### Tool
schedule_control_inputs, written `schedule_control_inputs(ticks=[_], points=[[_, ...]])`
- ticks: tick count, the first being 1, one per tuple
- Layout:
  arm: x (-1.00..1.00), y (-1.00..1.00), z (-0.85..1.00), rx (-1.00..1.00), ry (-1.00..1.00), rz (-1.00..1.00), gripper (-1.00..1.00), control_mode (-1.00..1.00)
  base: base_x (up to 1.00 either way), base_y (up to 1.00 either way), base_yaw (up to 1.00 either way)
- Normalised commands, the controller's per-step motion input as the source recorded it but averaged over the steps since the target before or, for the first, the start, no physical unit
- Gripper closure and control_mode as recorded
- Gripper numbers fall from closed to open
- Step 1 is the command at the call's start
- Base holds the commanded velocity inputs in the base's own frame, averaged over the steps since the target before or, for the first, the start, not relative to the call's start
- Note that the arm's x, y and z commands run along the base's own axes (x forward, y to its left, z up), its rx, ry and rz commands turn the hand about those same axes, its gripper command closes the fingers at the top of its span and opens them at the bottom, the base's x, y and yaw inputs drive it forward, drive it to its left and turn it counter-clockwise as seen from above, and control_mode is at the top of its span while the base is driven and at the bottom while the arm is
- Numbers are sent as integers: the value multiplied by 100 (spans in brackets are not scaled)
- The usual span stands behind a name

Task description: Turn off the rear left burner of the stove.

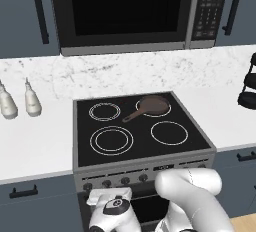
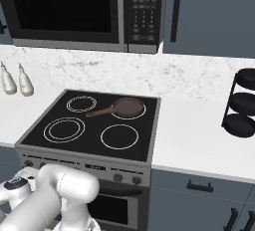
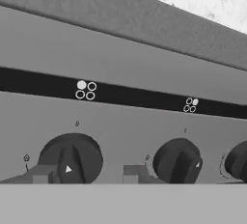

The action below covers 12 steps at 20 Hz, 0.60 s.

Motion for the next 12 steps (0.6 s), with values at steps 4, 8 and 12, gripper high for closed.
schedule_control_inputs(ticks=[4,8,12], points=[[0,-39,31,58,-10,-17,100,-100,0,0,0],[0,-42,35,55,-11,-17,100,-100,0,0,0],[-1,-32,19,36,-7,-14,100,-100,0,0,0]])
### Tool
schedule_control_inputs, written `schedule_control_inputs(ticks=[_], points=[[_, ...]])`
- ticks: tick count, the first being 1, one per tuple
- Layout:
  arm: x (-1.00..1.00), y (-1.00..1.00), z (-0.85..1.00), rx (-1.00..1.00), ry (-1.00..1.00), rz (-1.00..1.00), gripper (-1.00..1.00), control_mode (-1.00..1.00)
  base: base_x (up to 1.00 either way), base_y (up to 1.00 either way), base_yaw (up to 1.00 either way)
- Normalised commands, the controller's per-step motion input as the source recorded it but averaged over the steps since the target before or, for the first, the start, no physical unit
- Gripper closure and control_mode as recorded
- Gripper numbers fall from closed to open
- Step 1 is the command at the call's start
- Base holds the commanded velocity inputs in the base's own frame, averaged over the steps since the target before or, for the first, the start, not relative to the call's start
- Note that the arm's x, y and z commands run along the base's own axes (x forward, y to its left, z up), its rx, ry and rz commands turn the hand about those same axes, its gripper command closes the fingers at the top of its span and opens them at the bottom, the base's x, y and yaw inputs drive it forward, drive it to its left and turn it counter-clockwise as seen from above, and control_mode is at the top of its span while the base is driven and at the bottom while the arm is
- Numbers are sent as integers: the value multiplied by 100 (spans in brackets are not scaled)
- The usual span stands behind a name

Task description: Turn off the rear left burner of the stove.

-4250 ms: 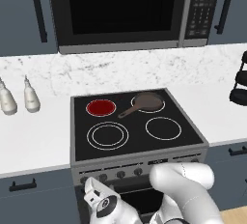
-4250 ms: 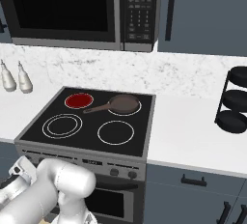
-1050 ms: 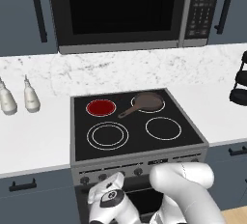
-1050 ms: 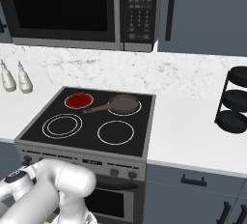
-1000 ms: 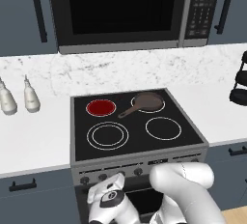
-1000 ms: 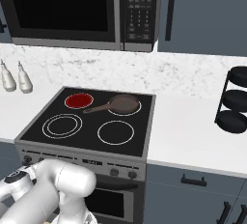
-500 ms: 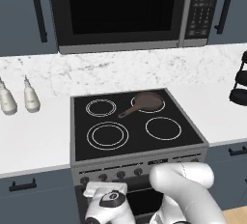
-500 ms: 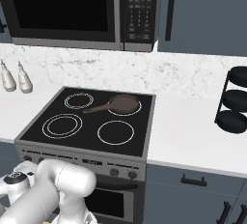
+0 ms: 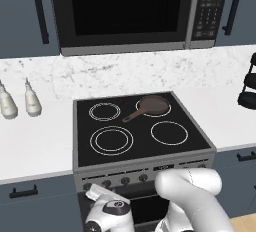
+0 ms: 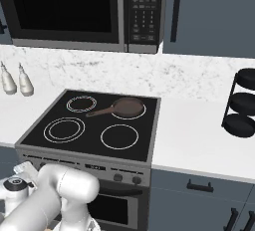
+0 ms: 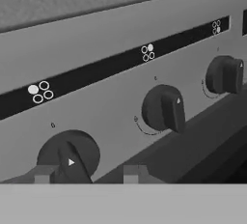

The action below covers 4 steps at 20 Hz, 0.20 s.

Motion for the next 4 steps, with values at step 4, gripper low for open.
schedule_control_inputs(ticks=[4], points=[[-1,0,0,2,0,-1,100,-100,0,0,0]])
